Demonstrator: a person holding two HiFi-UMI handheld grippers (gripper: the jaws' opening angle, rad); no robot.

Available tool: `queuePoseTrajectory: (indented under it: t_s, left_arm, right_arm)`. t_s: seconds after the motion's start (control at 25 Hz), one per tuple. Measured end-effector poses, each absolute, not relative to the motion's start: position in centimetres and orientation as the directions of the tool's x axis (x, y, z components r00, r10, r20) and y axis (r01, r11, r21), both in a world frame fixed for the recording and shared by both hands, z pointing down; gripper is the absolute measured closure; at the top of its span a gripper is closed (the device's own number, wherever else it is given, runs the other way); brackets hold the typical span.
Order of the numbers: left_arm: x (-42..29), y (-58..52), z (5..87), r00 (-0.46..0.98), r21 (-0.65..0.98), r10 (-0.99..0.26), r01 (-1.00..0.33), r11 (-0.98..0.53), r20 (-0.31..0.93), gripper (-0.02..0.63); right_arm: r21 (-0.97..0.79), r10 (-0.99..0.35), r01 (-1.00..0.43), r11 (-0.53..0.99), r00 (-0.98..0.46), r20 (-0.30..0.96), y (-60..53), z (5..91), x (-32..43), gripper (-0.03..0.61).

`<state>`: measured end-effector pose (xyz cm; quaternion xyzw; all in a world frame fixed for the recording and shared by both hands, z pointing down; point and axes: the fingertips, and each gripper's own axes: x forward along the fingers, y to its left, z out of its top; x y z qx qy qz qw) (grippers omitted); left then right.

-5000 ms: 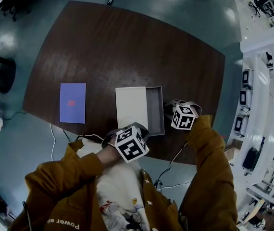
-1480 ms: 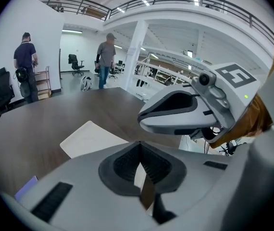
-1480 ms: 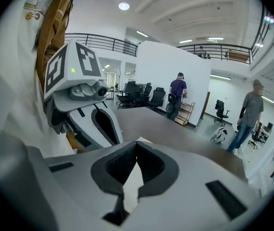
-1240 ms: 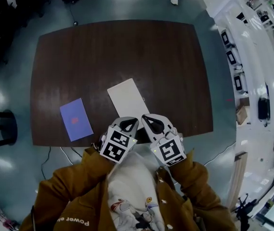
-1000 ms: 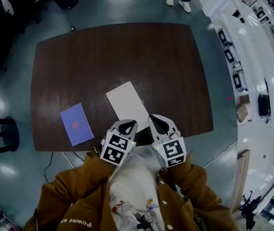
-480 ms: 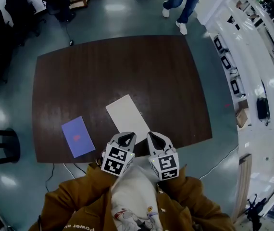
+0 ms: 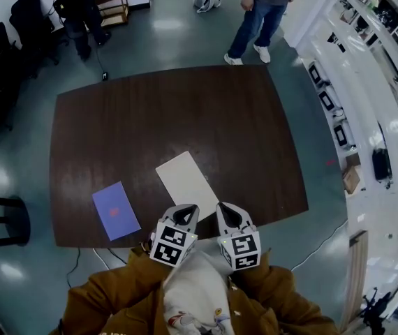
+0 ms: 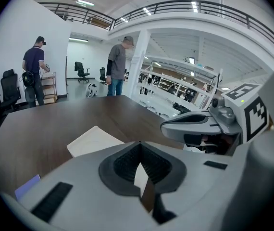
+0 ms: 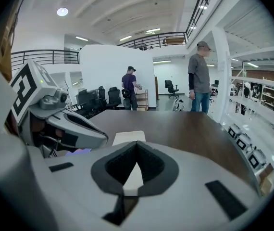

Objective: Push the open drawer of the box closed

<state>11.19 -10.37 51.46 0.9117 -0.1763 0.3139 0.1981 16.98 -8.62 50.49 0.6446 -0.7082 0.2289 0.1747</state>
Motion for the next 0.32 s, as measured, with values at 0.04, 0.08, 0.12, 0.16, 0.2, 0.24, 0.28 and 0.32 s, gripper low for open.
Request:
queuePoseTrajectory:
  t_s: [0.04,0.08,0.12,0.16,0.2,0.24,0.28,0.32]
  left_arm:
    - [11.12,-10.29,51.5,0.74,0.249,-0.199,-0.447,-0.859,0.643,0.607]
    - [11.08,-10.26,51.47,0.739,0.247,-0.201,-0.448,-0.859,0.643,0.607]
    - [11.05,-10.29,51.32,0.739,0.246,-0.202,-0.449,-0.859,0.642,0.609]
    - [11.02,-10.41,51.11,0.74,0.245,-0.204,-0.45,-0.859,0.641,0.607]
    - [10.97,-10.58,50.92,0.74,0.244,-0.207,-0.45,-0.859,0.64,0.609]
    - [10.91,-10.77,50.77,0.741,0.243,-0.208,-0.451,-0.859,0.639,0.607]
    - [10.84,-10.95,50.64,0.741,0.242,-0.21,-0.451,-0.859,0.638,0.607]
    - [10.77,-11.13,50.53,0.742,0.242,-0.211,-0.451,-0.859,0.636,0.607]
  right_arm:
    - [-0.101,-0.833,-0.993,0.062,-0.107,0.543,-8.56,50.47,16.98,0.574]
    - [-0.102,-0.832,-0.993,0.061,-0.106,0.544,-8.52,50.4,16.97,0.574]
    - [-0.102,-0.833,-0.993,0.06,-0.106,0.543,-8.55,50.29,16.95,0.574]
    - [-0.101,-0.834,-0.993,0.061,-0.106,0.542,-8.68,50.12,16.9,0.574]
    - [-0.1,-0.835,-0.993,0.062,-0.106,0.54,-8.88,49.95,16.82,0.574]
    - [-0.099,-0.836,-0.993,0.063,-0.107,0.538,-9.1,49.81,16.72,0.574]
    - [-0.098,-0.836,-0.993,0.065,-0.108,0.538,-9.3,49.7,16.61,0.574]
    - [-0.097,-0.837,-0.993,0.066,-0.108,0.537,-9.49,49.6,16.49,0.574]
